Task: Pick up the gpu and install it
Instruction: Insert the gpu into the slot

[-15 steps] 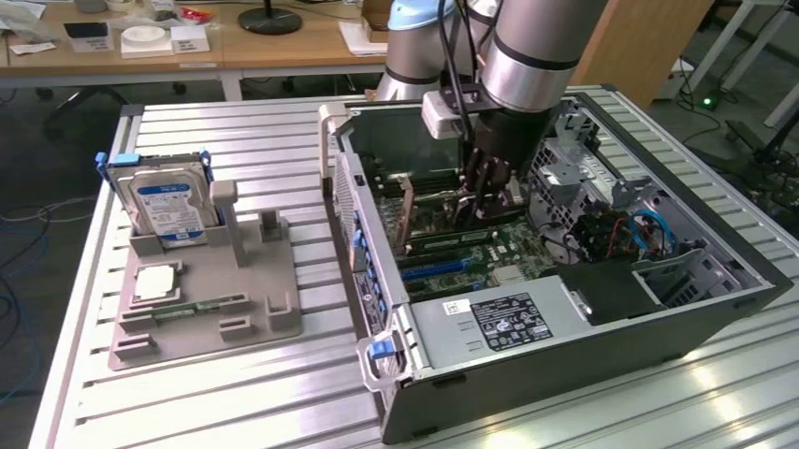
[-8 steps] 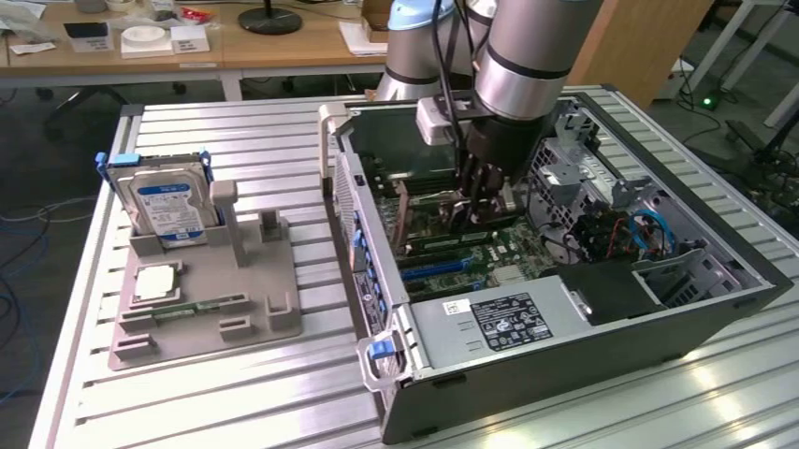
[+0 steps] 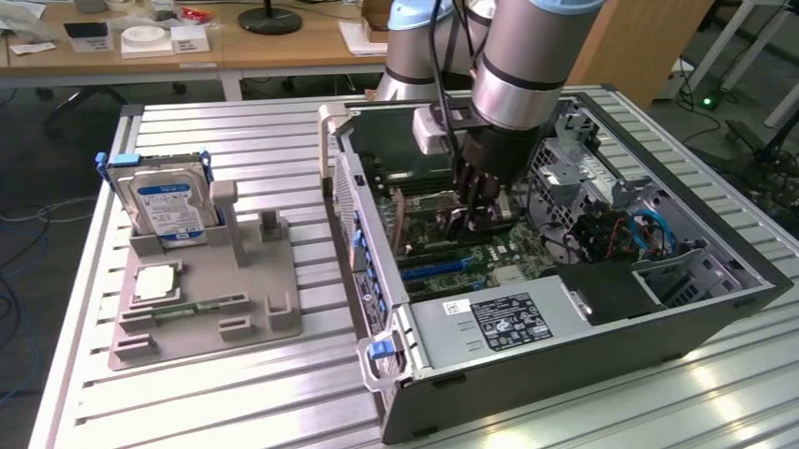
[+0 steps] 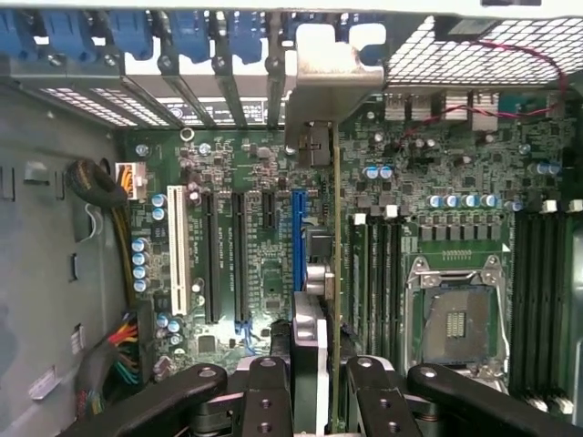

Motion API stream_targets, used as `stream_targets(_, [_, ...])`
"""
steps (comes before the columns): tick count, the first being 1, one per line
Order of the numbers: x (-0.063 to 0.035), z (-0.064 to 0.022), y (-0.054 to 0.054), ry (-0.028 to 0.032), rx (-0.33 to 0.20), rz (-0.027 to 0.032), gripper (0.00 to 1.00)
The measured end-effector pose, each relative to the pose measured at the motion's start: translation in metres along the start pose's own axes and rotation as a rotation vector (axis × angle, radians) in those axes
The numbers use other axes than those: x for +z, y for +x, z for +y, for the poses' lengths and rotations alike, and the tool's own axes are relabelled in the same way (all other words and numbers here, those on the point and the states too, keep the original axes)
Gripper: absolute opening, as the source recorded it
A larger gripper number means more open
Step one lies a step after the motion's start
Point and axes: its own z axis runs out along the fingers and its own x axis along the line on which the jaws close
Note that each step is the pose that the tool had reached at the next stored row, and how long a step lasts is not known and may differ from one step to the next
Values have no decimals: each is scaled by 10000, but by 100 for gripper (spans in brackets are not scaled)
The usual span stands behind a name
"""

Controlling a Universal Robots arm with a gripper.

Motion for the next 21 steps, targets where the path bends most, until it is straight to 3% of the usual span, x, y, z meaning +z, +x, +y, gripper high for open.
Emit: stream_targets(21, [295,106,31,-14,1,0,28])
